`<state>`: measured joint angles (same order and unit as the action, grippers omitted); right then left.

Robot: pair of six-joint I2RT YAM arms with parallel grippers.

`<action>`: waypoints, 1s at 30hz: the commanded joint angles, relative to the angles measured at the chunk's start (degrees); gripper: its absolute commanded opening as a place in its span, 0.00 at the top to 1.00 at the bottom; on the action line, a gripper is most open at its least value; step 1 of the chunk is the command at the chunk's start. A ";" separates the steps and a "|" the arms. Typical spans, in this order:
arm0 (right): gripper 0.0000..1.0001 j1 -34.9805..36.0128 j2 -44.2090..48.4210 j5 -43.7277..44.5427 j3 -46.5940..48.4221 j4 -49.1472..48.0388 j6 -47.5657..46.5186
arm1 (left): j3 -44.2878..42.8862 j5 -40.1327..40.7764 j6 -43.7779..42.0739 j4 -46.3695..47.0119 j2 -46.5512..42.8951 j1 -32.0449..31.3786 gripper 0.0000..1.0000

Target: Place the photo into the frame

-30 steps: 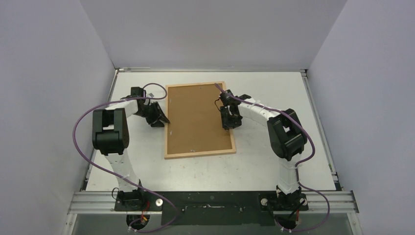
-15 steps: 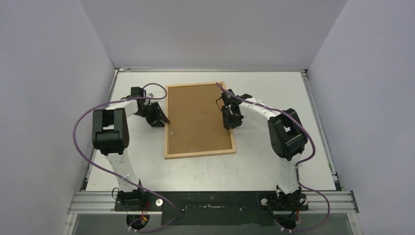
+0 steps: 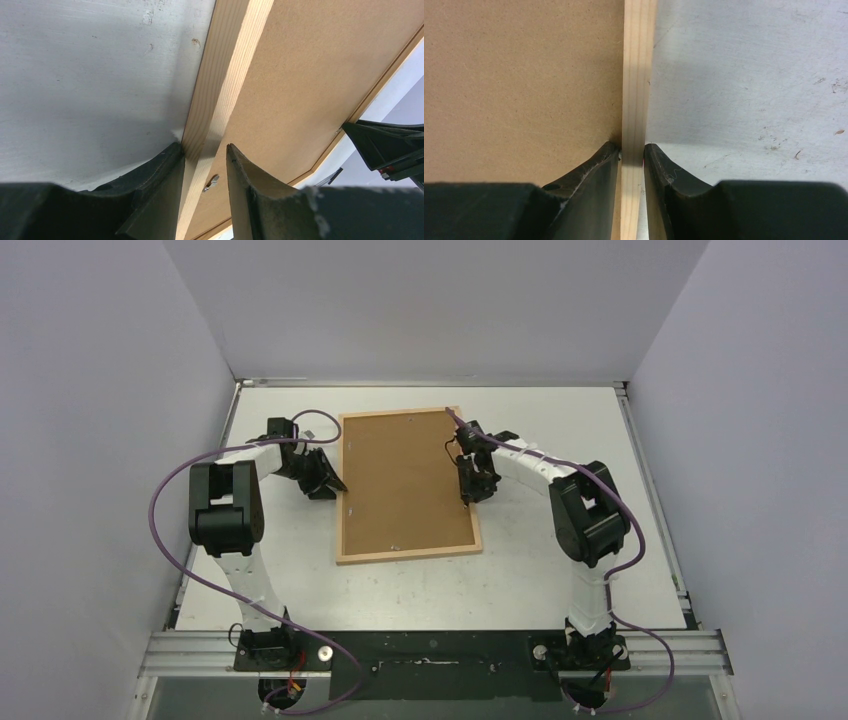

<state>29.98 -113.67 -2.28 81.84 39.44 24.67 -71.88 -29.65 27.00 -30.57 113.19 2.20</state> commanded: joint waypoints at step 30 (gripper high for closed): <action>0.70 -1.01 0.43 -5.64 -0.65 2.64 -6.59 | 2.81 1.54 4.00 5.13 1.85 -1.76 0.74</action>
<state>28.82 -113.40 -6.11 81.14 39.40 19.20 -71.07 -29.56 29.78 -28.56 113.38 2.02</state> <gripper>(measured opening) 0.305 0.270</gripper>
